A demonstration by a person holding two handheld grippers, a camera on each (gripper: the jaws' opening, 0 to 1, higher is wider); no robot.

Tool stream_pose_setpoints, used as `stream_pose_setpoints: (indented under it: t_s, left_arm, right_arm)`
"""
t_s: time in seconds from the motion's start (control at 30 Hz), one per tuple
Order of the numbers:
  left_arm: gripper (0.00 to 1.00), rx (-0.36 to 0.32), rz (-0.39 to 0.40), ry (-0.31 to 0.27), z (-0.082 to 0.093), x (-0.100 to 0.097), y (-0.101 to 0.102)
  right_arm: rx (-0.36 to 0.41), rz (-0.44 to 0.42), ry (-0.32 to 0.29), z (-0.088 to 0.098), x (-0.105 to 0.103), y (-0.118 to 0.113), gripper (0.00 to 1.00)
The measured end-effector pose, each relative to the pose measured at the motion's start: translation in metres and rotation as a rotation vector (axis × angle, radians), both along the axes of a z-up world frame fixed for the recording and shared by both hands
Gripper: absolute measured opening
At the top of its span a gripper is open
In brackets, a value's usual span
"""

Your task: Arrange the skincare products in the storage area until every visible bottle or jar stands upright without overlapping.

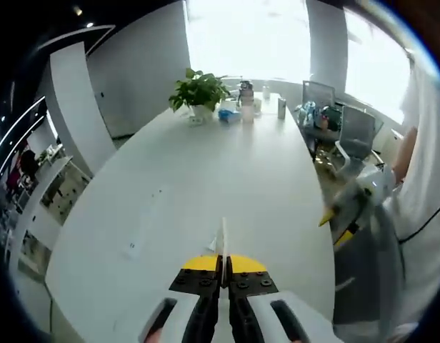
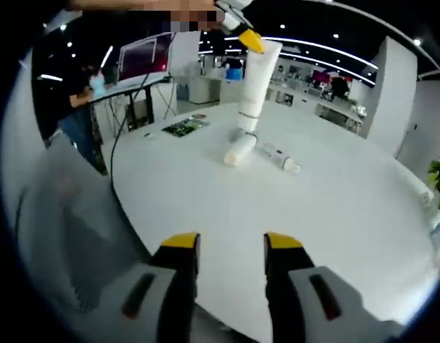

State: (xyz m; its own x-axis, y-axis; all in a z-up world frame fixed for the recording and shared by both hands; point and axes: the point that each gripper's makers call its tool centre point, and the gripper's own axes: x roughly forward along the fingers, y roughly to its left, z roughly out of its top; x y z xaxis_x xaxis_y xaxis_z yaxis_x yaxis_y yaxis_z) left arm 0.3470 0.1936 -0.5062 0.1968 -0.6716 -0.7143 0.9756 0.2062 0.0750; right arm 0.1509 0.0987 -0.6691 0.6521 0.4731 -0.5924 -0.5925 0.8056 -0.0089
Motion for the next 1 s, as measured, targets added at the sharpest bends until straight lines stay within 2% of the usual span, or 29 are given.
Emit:
stream_pose_setpoints:
  t_s: [0.1, 0.27, 0.7, 1.0]
  left_arm:
    - [0.01, -0.003, 0.001, -0.008, 0.001, 0.011, -0.005]
    - [0.01, -0.012, 0.017, -0.005, -0.002, 0.033, -0.011]
    - [0.01, 0.012, 0.012, -0.043, -0.021, 0.083, -0.021]
    - [0.01, 0.008, -0.012, -0.033, -0.035, 0.096, -0.027]
  right_arm:
    - [0.047, -0.069, 0.039, -0.001, 0.004, -0.008, 0.37]
    - [0.069, -0.118, 0.030, 0.002, 0.009, -0.016, 0.36]
    - [0.028, -0.111, 0.014, 0.000, 0.008, -0.017, 0.36]
    - [0.013, -0.114, 0.015, -0.002, 0.008, -0.019, 0.36]
